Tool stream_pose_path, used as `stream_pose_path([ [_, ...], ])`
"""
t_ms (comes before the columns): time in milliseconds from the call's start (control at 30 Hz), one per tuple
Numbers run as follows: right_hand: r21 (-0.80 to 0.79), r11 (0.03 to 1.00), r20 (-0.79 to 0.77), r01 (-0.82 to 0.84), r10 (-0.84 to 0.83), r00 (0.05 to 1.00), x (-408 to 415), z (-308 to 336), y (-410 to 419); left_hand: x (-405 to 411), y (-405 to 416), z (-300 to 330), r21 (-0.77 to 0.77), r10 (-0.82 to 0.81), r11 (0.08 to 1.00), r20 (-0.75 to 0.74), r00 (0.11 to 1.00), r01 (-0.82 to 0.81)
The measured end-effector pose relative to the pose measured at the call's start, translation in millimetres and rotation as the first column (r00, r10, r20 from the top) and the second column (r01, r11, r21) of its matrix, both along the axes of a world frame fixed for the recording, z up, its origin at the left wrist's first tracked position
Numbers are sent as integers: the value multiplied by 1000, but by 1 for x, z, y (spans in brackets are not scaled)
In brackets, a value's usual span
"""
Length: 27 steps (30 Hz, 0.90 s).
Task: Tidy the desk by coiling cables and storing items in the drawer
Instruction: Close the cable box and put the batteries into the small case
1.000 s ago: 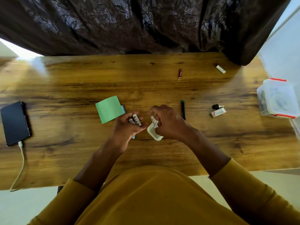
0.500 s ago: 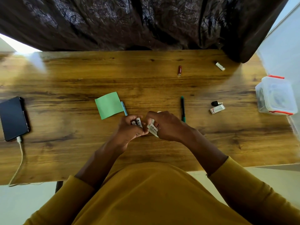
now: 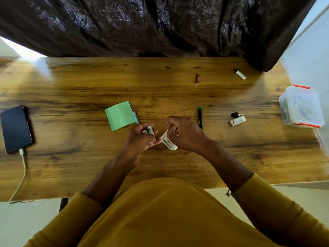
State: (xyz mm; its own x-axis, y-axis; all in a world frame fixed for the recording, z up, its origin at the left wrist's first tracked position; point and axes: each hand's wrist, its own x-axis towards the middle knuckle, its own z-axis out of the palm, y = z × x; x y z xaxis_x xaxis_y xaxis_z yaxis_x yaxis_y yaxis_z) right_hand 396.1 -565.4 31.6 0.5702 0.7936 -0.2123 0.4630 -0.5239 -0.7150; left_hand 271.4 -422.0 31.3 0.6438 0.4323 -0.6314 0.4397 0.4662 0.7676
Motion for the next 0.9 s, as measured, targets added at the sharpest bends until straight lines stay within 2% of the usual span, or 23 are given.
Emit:
stream_pose_path([
  [100, 57, 998, 17, -33, 32, 999, -3, 10, 4, 5, 1, 3, -2, 15, 1000, 44, 999, -15],
  [233, 5, 991, 125, -135, 133, 983, -5, 13, 10, 5, -4, 6, 52, -115, 992, 79, 990, 111],
  [400, 2, 989, 180, -148, 145, 973, -1, 17, 11, 6, -5, 6, 73, -201, 978, 69, 977, 196],
  [567, 15, 992, 145, -124, 121, 982, 1, 15, 5, 7, -9, 8, 55, -226, 973, 64, 972, 223],
  [667, 49, 996, 98, -72, 67, 993, 5, 15, -3, 9, -8, 10, 62, -183, 982, 54, 982, 180],
  [900, -202, 974, 210, -104, 147, 967, 6, 8, -15, 9, 1, 10, -8, -65, 998, 93, 994, 66],
])
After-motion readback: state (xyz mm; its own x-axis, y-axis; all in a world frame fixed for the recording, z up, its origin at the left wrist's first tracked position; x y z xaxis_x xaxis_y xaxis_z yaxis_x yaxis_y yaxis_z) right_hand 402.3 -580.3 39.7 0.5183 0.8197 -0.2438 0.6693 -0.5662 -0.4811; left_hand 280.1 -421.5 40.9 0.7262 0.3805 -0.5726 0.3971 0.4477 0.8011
